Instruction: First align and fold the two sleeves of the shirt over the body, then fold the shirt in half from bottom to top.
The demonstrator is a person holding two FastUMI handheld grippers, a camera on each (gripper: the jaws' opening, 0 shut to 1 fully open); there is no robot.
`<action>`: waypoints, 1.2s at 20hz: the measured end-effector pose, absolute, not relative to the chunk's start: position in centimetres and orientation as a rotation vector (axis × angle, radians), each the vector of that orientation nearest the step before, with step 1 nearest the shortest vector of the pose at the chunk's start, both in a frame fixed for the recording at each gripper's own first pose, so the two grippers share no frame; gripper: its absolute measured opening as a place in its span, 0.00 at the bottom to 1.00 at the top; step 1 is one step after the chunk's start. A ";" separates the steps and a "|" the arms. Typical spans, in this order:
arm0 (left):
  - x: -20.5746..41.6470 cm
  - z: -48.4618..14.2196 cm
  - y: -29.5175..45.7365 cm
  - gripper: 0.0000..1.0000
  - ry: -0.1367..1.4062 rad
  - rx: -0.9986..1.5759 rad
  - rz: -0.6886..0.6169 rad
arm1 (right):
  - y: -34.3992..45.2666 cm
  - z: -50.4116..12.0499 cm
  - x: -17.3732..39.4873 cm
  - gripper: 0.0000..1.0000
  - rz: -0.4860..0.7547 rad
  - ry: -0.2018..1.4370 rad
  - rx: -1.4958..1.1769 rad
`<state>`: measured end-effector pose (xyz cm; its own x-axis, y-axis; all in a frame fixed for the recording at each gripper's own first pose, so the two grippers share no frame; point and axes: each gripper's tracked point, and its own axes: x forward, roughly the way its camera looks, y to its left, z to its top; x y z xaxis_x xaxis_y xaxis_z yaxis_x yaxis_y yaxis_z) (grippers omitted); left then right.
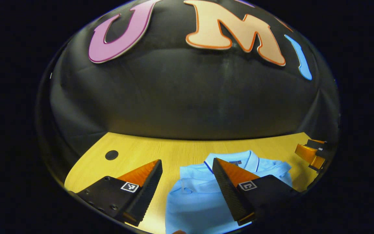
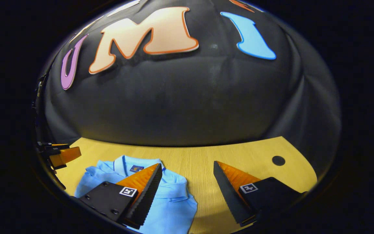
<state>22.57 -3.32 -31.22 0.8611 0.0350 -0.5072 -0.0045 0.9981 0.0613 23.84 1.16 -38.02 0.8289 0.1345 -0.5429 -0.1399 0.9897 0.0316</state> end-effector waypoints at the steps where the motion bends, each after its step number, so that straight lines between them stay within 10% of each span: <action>1: 22.0 -29.7 -3.6 0.95 0.506 0.056 0.014 | 1.0 -36.6 23.1 0.99 0.147 0.553 -0.016; 24: 0.2 -6.8 -4.9 0.93 0.136 0.041 -0.097 | 1.9 -12.5 1.1 0.98 0.137 0.210 -0.026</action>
